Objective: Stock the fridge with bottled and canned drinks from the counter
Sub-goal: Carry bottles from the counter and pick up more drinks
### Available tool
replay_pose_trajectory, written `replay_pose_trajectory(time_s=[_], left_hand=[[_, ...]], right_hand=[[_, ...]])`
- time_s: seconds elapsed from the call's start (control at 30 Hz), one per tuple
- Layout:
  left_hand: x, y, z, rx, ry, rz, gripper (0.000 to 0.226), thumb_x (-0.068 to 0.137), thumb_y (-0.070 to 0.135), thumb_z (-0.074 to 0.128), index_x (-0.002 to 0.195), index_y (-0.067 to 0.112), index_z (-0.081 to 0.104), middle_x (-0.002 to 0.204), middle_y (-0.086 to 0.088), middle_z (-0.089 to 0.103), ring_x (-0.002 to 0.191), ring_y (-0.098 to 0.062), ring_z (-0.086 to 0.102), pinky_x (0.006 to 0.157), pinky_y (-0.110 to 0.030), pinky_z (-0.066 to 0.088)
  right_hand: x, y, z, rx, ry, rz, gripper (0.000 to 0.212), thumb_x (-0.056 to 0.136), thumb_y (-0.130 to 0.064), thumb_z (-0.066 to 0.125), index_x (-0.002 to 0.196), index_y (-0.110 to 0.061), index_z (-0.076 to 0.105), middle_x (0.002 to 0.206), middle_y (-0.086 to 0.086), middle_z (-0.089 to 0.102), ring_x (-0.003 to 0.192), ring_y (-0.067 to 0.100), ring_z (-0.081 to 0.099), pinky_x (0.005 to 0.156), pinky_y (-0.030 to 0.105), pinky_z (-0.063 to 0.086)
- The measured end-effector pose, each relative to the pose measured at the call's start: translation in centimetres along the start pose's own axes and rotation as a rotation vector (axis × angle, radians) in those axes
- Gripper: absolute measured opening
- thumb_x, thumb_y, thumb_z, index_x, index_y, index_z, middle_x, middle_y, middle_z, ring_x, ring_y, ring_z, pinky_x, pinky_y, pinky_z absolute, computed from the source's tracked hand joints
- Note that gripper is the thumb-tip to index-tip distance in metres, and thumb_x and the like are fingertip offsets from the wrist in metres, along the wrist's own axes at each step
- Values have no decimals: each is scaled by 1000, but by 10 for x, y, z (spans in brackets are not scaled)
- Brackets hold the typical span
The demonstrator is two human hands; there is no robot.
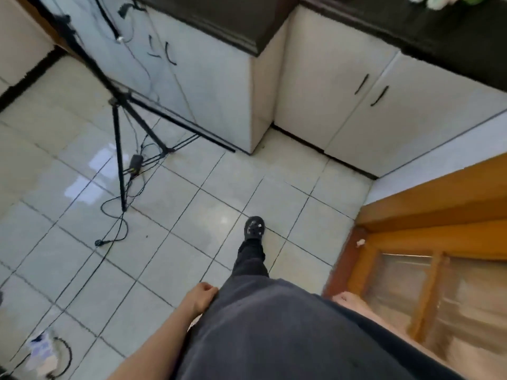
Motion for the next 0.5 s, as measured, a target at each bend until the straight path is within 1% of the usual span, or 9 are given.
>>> replay_pose_trajectory(time_s=[0.03,0.07,0.1,0.13,0.17,0.23,0.3,0.37,0.5], left_hand=[[14,31,-16,49,-15,26,32,94,23,46,64,12,51,80,-10,59,85,-28,58,71,-32,40],[28,63,-33,83,-22,50,32,94,21,46,69,5,56,84,-16,63,93,-34,61,75,-34,42],[40,95,-51,106,-12,76,31,94,20,46,79,-3,60,93,-23,66,101,-37,60,79,-36,44],[49,129,-69,133,9,108,31,95,21,47,89,-5,61,99,-25,66,104,-38,59,79,-36,43],[56,164,-87,165,29,145,28,95,23,47,94,-1,60,102,-22,66,104,-36,60,78,-34,42],[72,230,-117,224,57,222,25,96,25,47,105,6,60,110,-15,64,104,-31,59,81,-31,41],[88,286,-139,317,63,264,28,97,26,48,114,7,59,115,-16,63,106,-31,58,87,-32,42],[103,330,-153,407,61,266,30,97,27,48,117,7,58,119,-16,61,108,-32,57,90,-33,43],[128,408,-162,420,63,257,30,96,24,49,116,3,58,116,-20,62,107,-34,57,90,-34,44]], right_hand=[[3,-2,-18,47,17,16,27,99,-23,43,111,-7,62,117,12,61,105,24,58,93,34,46],[3,-2,-37,115,49,40,23,99,-22,44,105,-10,64,114,10,62,101,22,59,93,34,47],[3,-4,-58,180,91,62,17,98,-23,46,96,-18,62,109,6,63,94,17,59,89,33,49],[3,-8,-79,241,140,79,14,98,-25,46,89,-25,58,106,2,62,89,12,58,84,31,49],[4,-14,-98,299,188,89,13,98,-26,46,89,-27,56,104,-1,62,86,9,57,81,28,47],[12,-28,-133,403,260,94,17,99,-27,43,105,-22,58,104,-5,60,89,8,56,82,25,44],[16,-45,-163,483,306,78,26,99,-29,42,118,-17,57,110,-6,56,100,11,54,89,25,40],[20,-59,-185,546,326,47,28,99,-29,43,120,-15,56,113,-3,57,104,13,54,91,24,38],[41,-61,-212,588,327,59,25,97,-30,48,115,-17,59,113,-1,60,99,11,53,90,24,40]])
Point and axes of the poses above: each hand's wrist, its own x-axis towards the middle knuckle, its own z-axis out of the palm, y = z × x, the point moved 10 cm from there along x, towards the middle knuckle
